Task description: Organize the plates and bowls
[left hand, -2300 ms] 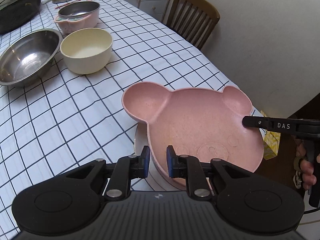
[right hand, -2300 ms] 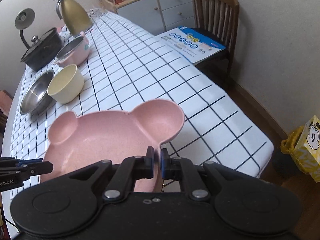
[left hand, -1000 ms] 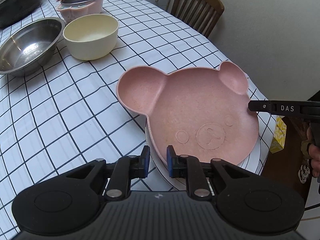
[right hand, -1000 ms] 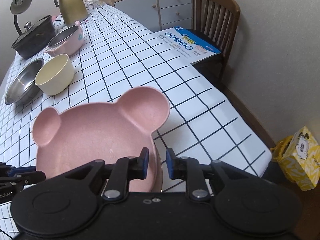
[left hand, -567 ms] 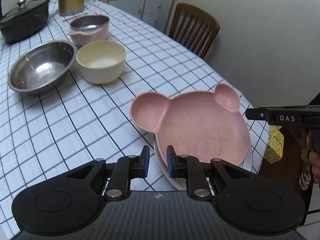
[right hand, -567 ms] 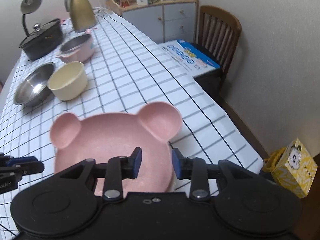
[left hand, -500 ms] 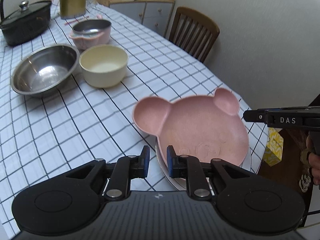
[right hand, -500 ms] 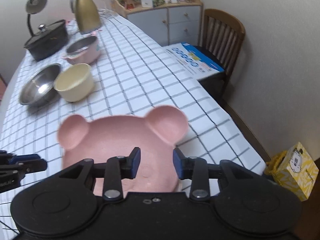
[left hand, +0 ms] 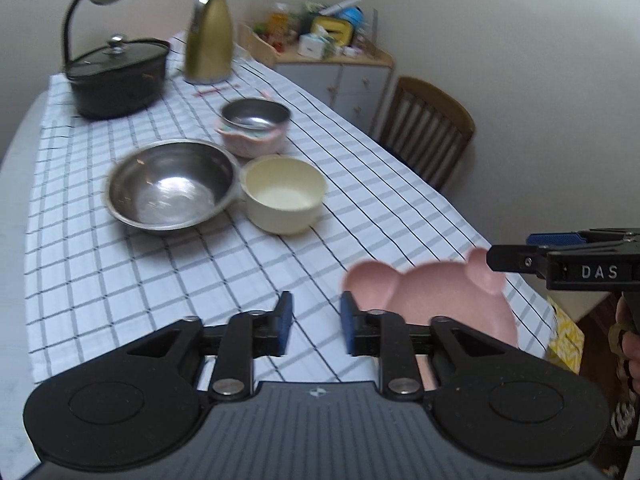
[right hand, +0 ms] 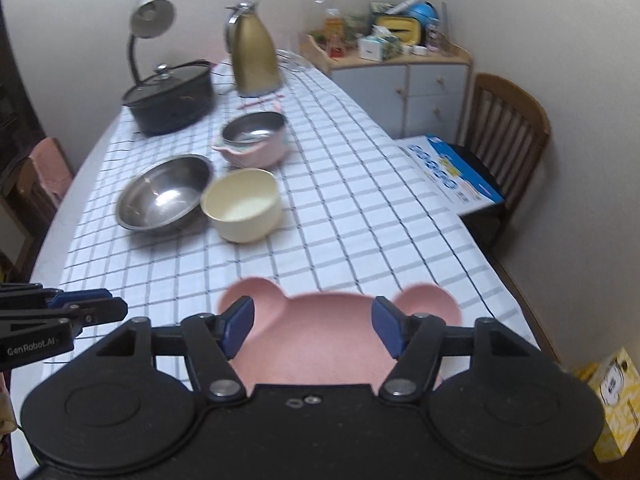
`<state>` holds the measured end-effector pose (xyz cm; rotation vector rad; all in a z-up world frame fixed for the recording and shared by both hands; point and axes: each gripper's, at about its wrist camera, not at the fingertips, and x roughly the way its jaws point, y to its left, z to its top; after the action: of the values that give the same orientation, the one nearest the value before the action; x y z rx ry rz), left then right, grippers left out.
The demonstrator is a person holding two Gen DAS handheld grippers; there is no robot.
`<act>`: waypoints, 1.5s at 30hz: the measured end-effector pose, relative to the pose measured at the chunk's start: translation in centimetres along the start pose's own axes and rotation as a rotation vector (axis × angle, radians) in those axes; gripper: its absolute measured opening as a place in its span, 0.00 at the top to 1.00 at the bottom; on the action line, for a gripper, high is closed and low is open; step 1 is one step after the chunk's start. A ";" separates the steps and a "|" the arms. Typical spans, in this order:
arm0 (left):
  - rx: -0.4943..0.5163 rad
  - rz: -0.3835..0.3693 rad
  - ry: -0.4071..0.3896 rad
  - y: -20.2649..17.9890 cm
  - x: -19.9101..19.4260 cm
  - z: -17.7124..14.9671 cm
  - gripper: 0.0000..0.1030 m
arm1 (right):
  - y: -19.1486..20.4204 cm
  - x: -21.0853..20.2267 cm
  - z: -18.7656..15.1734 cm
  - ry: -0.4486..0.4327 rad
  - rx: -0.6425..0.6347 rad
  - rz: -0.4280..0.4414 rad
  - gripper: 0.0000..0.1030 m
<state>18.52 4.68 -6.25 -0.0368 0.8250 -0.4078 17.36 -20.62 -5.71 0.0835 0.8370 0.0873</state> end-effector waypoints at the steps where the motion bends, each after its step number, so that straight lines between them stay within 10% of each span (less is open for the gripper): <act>1: -0.007 0.013 -0.012 0.4 -0.2 0.2 0.59 | 0.4 0.1 0.4 -0.004 -0.010 0.007 0.29; 11: -0.119 0.164 -0.091 4.3 0.7 3.7 0.27 | 4.6 2.9 5.6 -0.058 -0.184 0.060 0.02; 25: -0.259 0.426 -0.082 12.2 6.2 10.0 0.27 | 9.1 14.5 15.4 0.022 -0.243 0.178 0.01; 45: -0.387 0.468 0.142 19.1 16.2 11.1 0.28 | 11.9 28.7 18.1 0.273 -0.210 0.242 0.41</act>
<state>42.77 14.95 -13.73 -0.1720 1.0112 0.1962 49.42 -6.37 -13.50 -0.0264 1.0832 0.4212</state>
